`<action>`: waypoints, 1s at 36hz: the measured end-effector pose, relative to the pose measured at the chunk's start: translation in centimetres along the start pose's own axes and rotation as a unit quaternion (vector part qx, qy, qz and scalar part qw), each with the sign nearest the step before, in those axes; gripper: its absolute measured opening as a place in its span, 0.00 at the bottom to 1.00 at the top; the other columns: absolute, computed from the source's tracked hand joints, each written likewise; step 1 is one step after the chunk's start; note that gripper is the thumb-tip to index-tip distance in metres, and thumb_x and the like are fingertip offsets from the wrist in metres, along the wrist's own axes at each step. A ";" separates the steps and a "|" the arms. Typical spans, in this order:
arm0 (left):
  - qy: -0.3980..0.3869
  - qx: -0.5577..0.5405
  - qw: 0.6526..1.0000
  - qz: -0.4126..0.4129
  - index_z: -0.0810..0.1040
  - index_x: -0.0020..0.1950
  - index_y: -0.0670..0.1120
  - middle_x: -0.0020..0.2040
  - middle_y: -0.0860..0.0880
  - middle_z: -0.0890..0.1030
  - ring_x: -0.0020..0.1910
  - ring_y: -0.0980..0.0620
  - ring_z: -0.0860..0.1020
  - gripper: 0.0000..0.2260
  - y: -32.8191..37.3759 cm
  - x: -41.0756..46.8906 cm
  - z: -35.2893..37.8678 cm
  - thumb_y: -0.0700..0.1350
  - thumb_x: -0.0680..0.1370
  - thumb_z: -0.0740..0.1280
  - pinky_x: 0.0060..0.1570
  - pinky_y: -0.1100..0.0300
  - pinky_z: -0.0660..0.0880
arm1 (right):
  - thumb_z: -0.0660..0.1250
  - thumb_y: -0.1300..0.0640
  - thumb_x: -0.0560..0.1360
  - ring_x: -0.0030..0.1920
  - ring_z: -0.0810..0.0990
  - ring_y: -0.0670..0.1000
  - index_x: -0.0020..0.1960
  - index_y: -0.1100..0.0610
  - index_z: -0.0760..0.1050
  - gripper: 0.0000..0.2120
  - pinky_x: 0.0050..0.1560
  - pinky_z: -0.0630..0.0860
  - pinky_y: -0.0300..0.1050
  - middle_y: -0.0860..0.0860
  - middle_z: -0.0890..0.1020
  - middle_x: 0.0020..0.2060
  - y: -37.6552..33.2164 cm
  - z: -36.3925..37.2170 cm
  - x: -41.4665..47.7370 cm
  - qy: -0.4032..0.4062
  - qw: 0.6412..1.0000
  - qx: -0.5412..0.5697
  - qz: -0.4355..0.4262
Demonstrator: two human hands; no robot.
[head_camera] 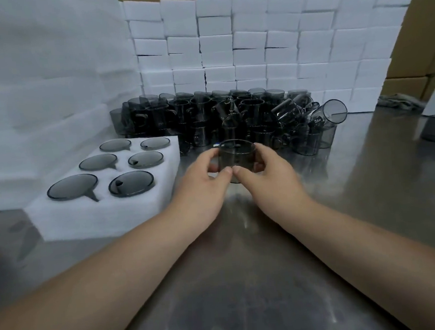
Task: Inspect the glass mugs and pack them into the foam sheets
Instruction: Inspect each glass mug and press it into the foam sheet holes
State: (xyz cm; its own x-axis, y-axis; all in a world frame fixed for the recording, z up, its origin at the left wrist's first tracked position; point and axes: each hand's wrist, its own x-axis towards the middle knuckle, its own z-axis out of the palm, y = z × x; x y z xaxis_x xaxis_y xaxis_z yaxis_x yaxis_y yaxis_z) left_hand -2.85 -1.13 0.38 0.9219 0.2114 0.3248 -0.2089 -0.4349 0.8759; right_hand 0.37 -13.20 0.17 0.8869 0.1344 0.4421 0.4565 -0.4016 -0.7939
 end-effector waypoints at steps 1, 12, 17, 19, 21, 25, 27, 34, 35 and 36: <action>0.000 0.007 1.000 0.005 0.71 0.64 0.56 0.50 0.52 0.77 0.47 0.53 0.77 0.15 -0.1 0.1 0.0 0.47 0.77 0.63 0.51 0.52 0.74 | 0.68 0.51 0.70 0.40 0.76 0.36 0.50 0.42 0.74 0.10 0.40 0.69 0.34 0.40 0.80 0.42 -0.1 -0.1 -0.1 -0.004 1.000 0.004 -0.005; -0.006 -0.008 1.000 0.002 0.69 0.49 0.66 0.41 0.59 0.77 0.43 0.56 0.78 0.10 -0.8 0.4 0.2 0.50 0.76 0.65 0.50 0.54 0.74 | 0.59 0.61 0.75 0.42 0.76 0.35 0.53 0.49 0.76 0.12 0.43 0.69 0.30 0.40 0.80 0.42 0.0 -0.5 -0.2 -0.008 0.993 0.111 0.037; -0.031 -0.006 0.999 0.014 0.70 0.45 0.69 0.44 0.58 0.78 0.44 0.55 0.79 0.14 -0.8 0.2 0.1 0.50 0.72 0.70 0.50 0.52 0.75 | 0.61 0.58 0.76 0.47 0.77 0.46 0.54 0.51 0.74 0.08 0.47 0.70 0.39 0.47 0.79 0.45 -0.2 -0.6 -0.2 0.009 0.993 0.110 0.036; -0.039 -0.009 0.999 0.021 0.72 0.46 0.65 0.40 0.61 0.78 0.39 0.63 0.78 0.12 -0.9 0.1 0.1 0.51 0.70 0.71 0.43 0.60 0.73 | 0.62 0.57 0.76 0.42 0.76 0.42 0.49 0.48 0.73 0.05 0.42 0.70 0.34 0.47 0.79 0.42 -0.1 -0.5 -0.3 0.009 0.993 0.116 0.024; -0.042 -0.011 0.999 0.025 0.73 0.48 0.62 0.38 0.68 0.77 0.36 0.69 0.75 0.11 -0.8 0.0 0.1 0.52 0.69 0.70 0.39 0.67 0.70 | 0.63 0.57 0.76 0.35 0.73 0.37 0.45 0.46 0.73 0.06 0.36 0.68 0.28 0.46 0.78 0.38 -0.1 -0.5 -0.3 0.014 0.992 0.122 0.004; -0.025 -0.018 0.999 0.028 0.73 0.50 0.58 0.38 0.65 0.77 0.38 0.70 0.74 0.16 -0.7 -0.2 0.1 0.57 0.65 0.69 0.39 0.73 0.68 | 0.63 0.60 0.76 0.33 0.73 0.35 0.42 0.45 0.75 0.11 0.34 0.68 0.27 0.42 0.78 0.33 -0.2 -0.6 -0.3 0.027 0.989 0.144 -0.019; -0.020 -0.026 0.999 0.026 0.73 0.55 0.55 0.42 0.61 0.76 0.42 0.65 0.75 0.20 -0.7 -0.2 0.1 0.58 0.65 0.70 0.44 0.67 0.69 | 0.62 0.62 0.75 0.33 0.74 0.35 0.40 0.45 0.76 0.13 0.35 0.68 0.27 0.39 0.79 0.31 -0.2 -0.6 -0.3 0.029 0.987 0.154 -0.023; 0.002 -0.066 0.998 0.011 0.71 0.60 0.51 0.48 0.55 0.81 0.46 0.58 0.79 0.30 -0.4 -0.2 0.3 0.61 0.61 0.69 0.49 0.56 0.75 | 0.62 0.62 0.75 0.32 0.72 0.37 0.40 0.46 0.74 0.12 0.36 0.68 0.29 0.43 0.75 0.32 -0.4 -0.6 -0.2 0.088 0.982 0.164 -0.026; 0.015 -0.077 0.997 0.003 0.70 0.59 0.51 0.47 0.56 0.80 0.45 0.59 0.78 0.29 -0.3 -0.2 0.3 0.60 0.61 0.70 0.49 0.56 0.75 | 0.63 0.62 0.75 0.31 0.71 0.36 0.41 0.46 0.73 0.11 0.35 0.67 0.27 0.43 0.74 0.32 -0.4 -0.6 -0.2 0.099 0.981 0.162 -0.033; 0.026 -0.083 0.996 -0.003 0.68 0.57 0.53 0.46 0.56 0.80 0.44 0.58 0.78 0.27 -0.3 -0.1 0.3 0.59 0.63 0.72 0.50 0.55 0.75 | 0.63 0.62 0.75 0.30 0.71 0.36 0.41 0.46 0.72 0.11 0.34 0.67 0.26 0.42 0.73 0.31 -0.5 -0.7 -0.2 0.110 0.980 0.163 -0.037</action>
State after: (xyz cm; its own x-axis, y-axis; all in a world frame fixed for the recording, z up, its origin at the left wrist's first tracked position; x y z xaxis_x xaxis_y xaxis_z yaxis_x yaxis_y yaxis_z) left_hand -2.80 -1.29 -0.08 0.9064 0.2604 0.3326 -0.2579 -0.2824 0.9240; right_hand -0.07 -13.65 0.74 0.8304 -0.0600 0.5539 0.5490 -0.0817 -0.8318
